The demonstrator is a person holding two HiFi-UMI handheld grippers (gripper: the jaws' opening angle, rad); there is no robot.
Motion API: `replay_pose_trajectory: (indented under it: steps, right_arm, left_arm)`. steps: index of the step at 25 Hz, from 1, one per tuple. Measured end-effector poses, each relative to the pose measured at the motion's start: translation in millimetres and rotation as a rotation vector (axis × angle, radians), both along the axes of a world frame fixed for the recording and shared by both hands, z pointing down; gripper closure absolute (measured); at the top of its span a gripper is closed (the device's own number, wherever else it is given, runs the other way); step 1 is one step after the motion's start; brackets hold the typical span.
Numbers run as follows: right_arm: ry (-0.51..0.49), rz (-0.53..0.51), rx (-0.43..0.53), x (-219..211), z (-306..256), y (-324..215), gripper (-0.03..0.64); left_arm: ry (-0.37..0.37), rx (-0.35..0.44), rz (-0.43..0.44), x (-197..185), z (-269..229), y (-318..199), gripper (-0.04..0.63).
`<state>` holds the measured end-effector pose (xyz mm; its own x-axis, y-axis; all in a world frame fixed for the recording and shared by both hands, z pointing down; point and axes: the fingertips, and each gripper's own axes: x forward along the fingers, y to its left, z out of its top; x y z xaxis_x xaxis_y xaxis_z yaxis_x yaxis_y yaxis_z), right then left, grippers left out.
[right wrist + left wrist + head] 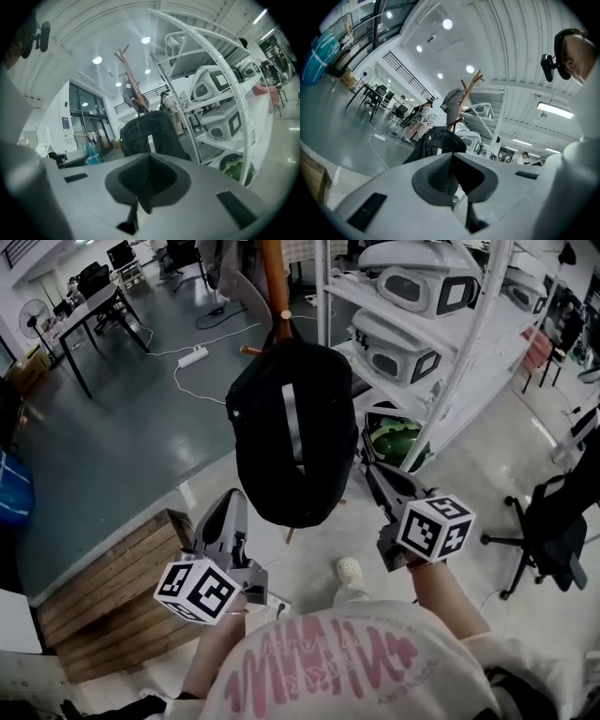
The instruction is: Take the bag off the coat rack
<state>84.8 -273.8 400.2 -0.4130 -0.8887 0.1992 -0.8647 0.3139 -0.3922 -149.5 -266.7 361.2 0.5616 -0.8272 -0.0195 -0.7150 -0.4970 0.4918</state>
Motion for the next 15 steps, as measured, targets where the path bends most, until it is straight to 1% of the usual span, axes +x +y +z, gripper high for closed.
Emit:
replay_pose_trajectory:
  steps: [6, 8, 11, 12, 13, 14, 15]
  right_arm:
    - [-0.024, -0.082, 0.031, 15, -24, -66, 0.612]
    - [-0.036, -0.108, 0.059, 19, -36, -87, 0.612]
    - [-0.054, -0.133, 0.130, 27, -58, -115, 0.611]
    - [-0.063, -0.142, 0.150, 30, -65, -124, 0.539]
    - [-0.073, -0.155, 0.164, 32, -70, -132, 0.452]
    - [-0.082, -0.172, 0.173, 32, -73, -139, 0.406]
    - [-0.089, -0.192, 0.179, 32, -75, -145, 0.383]
  left_arm:
    - [-0.023, 0.028, -0.085, 13, -13, -47, 0.591]
    - [-0.033, 0.033, -0.112, 14, -15, -59, 0.591]
    - [-0.038, 0.034, -0.164, 13, -17, -75, 0.591]
    - [-0.039, 0.032, -0.183, 11, -16, -80, 0.591]
    - [-0.039, 0.029, -0.201, 10, -16, -85, 0.591]
    - [-0.038, 0.026, -0.217, 9, -15, -89, 0.591]
    - [-0.035, 0.023, -0.231, 8, -15, -92, 0.591]
